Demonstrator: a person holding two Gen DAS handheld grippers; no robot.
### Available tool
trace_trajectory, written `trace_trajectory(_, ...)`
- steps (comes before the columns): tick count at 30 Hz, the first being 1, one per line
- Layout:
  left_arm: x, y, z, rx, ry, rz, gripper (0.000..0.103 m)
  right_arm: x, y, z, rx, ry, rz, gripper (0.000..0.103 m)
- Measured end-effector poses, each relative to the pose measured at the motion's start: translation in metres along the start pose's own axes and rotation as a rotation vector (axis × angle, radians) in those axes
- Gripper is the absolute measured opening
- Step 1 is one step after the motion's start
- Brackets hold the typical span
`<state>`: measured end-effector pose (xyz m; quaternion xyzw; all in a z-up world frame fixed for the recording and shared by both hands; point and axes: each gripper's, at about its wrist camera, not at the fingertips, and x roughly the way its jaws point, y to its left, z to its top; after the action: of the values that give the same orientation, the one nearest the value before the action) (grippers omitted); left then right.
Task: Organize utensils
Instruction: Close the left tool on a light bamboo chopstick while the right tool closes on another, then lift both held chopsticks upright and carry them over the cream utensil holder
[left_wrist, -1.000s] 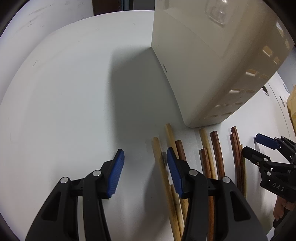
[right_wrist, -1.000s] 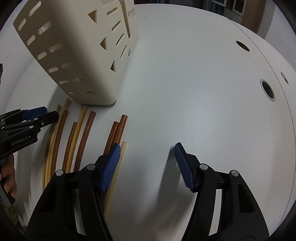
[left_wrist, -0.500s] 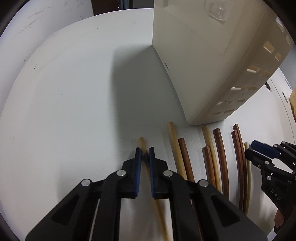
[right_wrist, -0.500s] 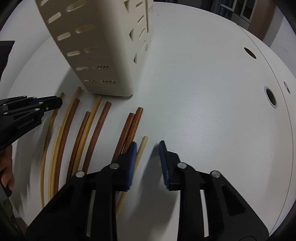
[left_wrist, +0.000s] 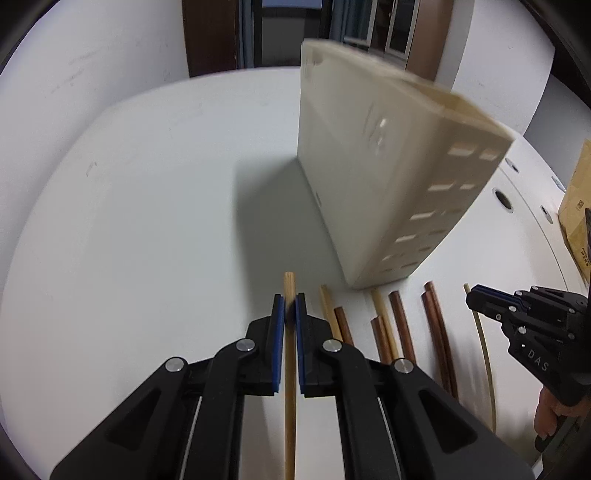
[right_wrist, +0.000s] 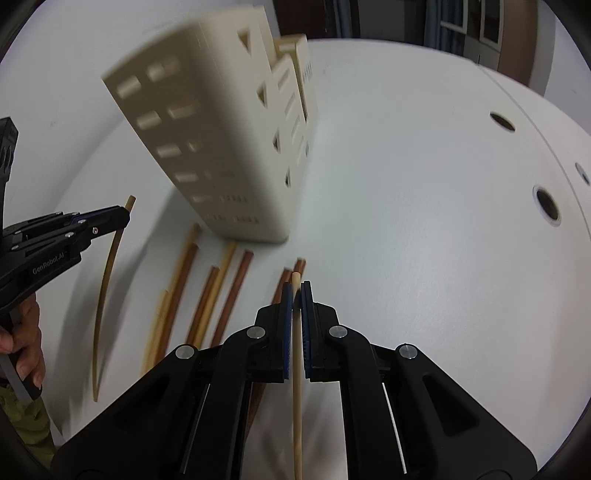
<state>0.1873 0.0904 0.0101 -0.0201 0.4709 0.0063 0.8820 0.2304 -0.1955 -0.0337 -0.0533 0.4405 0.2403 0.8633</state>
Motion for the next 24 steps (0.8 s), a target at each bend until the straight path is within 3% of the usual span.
trace_trajectory(10, -0.056, -0.016, -0.003, 0.009, -0.157, -0.019, 0.006, -0.042, 0.001, 0.020, -0.048, -0.176, 0.017, 0.004)
trace_trajectory(24, -0.116, -0.020, 0.022, -0.005, -0.371, -0.058, 0.006, -0.088, -0.008, 0.041, -0.065, -0.373, 0.084, 0.004)
